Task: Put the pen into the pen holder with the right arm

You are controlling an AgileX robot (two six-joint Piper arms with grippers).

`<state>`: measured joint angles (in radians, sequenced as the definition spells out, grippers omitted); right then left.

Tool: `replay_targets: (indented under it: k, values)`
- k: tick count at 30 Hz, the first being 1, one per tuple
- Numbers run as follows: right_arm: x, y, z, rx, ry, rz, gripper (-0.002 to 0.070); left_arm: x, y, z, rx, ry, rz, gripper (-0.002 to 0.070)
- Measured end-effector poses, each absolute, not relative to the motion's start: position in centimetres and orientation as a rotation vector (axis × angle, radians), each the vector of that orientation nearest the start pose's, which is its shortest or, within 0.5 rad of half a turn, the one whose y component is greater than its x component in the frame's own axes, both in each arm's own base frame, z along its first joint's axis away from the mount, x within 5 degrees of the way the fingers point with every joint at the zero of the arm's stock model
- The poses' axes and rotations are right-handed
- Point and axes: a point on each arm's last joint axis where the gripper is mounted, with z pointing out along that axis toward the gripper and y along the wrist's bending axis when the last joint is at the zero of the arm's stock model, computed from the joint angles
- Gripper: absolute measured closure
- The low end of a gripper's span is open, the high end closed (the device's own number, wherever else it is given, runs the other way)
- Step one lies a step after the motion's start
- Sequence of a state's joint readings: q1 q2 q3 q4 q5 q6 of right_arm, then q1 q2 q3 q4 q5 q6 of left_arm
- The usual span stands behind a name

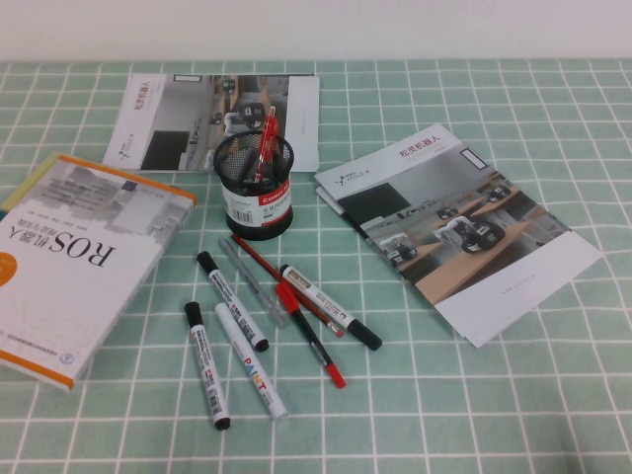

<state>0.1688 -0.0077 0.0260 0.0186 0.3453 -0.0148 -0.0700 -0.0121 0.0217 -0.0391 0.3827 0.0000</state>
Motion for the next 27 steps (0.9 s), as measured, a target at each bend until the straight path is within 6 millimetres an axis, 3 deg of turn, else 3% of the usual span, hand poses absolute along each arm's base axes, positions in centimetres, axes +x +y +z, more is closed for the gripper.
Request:
replay_targets:
  k: [12,27]
  values:
    - [5.4,1.0,18.0,-0.13,1.776,0.158,0.0696,5.2,-0.5,17.2,0.042,1.876,-0.087,0.0679]
    - [5.6,1.2,20.1,0.234,1.555,0.543,0.0696,5.2,-0.5,17.2,0.042,1.876,-0.087,0.0679]
